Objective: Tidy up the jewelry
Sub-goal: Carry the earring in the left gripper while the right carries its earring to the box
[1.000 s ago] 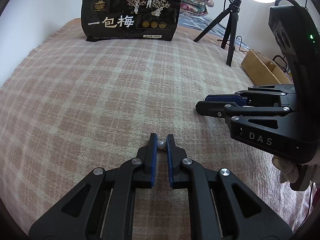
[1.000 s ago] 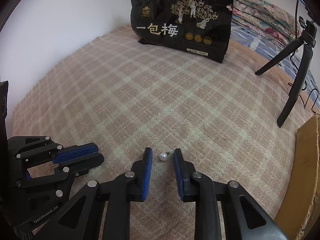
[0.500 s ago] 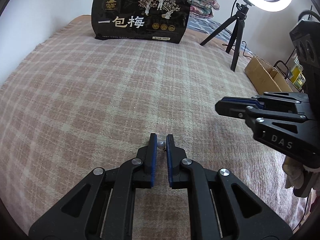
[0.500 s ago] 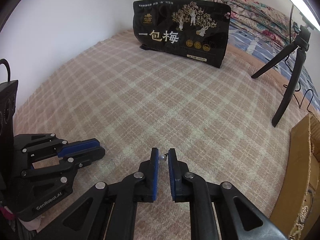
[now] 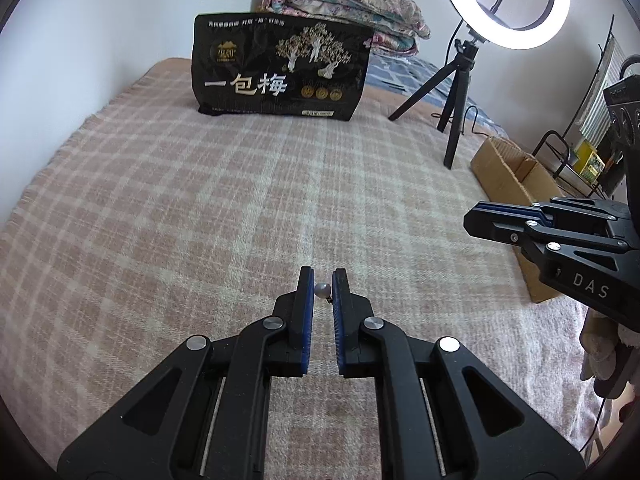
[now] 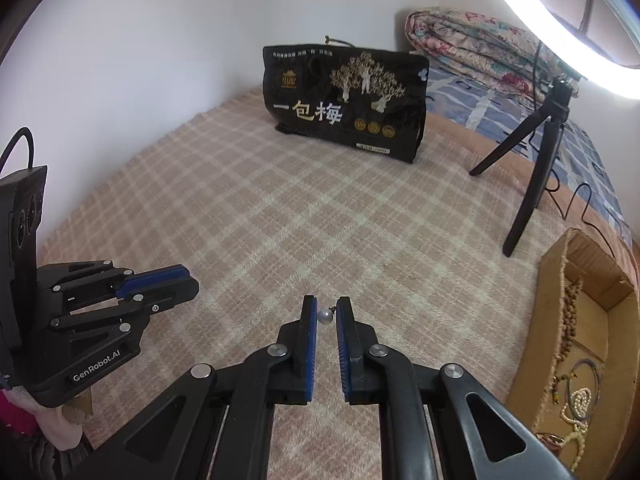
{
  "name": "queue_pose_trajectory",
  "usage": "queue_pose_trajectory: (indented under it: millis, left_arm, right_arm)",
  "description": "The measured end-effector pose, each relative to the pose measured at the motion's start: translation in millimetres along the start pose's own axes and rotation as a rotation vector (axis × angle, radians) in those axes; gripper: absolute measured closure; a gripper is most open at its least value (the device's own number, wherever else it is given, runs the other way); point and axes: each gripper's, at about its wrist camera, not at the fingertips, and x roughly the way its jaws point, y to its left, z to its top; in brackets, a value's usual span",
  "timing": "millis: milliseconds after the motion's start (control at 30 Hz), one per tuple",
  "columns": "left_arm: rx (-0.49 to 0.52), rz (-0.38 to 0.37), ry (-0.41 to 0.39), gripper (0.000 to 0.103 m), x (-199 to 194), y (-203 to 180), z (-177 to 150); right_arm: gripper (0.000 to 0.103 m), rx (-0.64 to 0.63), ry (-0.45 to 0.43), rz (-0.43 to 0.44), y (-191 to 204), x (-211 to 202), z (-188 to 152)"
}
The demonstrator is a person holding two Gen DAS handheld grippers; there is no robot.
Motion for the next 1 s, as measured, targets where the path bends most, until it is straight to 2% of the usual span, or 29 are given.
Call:
queue_pose_trajectory:
  millis: [300, 567, 1000]
  left_arm:
    - [0.043, -0.032, -0.057, 0.096, -32.1, -22.1, 14.4]
    - [0.088, -0.071, -0.089, 0.096, -49.5, -50.0, 25.6]
    - [0.179, -0.127, -0.104, 0.096, -53.4, -102.1, 33.8]
  right_arm:
    - [0.096, 0.046, -0.069, -0.029, -5.9, -47.6, -0.7]
    - [0.096, 0.097, -0.117, -0.064, -18.8, -86.1, -15.0]
    - [0.095, 0.237, -0.155, -0.154, -74.1, -131.6, -55.6]
